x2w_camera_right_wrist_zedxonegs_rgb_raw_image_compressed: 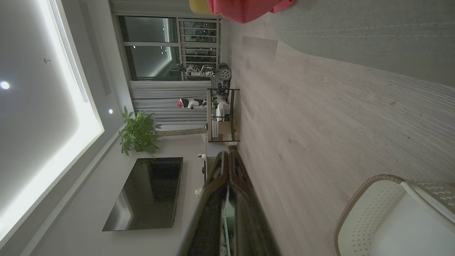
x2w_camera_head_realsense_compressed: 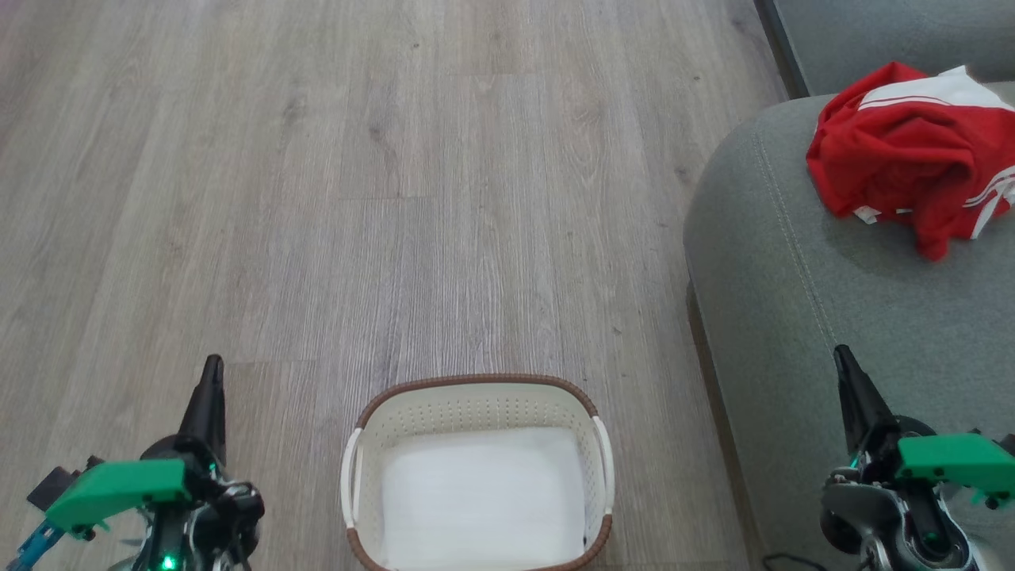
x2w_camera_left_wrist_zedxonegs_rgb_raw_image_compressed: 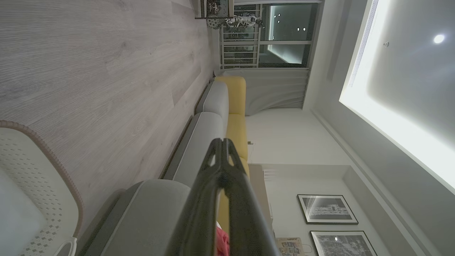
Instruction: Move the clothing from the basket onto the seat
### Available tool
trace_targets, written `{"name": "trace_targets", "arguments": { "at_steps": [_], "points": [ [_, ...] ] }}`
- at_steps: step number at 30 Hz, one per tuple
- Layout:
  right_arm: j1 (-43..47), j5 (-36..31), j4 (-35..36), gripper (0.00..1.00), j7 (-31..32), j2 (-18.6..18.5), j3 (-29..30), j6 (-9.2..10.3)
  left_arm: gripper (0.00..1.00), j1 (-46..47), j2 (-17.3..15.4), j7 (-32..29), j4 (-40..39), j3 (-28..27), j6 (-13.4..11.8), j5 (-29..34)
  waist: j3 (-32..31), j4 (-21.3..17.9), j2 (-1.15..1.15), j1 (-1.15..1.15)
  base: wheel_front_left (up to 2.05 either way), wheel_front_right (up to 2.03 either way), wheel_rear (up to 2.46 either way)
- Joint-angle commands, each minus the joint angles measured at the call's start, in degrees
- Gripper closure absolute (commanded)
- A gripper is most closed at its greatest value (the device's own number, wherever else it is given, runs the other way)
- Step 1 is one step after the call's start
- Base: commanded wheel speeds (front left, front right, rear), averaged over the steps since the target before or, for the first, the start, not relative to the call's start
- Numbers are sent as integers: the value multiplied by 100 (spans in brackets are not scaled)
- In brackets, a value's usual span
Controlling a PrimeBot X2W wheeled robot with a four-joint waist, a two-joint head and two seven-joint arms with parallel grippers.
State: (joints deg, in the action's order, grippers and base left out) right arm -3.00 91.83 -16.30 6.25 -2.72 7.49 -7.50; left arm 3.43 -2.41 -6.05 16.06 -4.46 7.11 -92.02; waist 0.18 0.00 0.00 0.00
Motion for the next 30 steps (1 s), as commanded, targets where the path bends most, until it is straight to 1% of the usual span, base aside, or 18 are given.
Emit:
{"name": "trace_targets", "arguments": {
  "at_steps": [1, 30],
  "points": [
    [-318, 34, 227, 100, 24, -16, -97, 1, 100, 277, -47, -49, -199, -213, 37, -9, 0, 0, 0, 0, 0, 0, 0],
    [-318, 34, 227, 100, 24, -16, -97, 1, 100, 277, -47, -47, -200, -211, 37, -12, 0, 0, 0, 0, 0, 0, 0]
  ]
}}
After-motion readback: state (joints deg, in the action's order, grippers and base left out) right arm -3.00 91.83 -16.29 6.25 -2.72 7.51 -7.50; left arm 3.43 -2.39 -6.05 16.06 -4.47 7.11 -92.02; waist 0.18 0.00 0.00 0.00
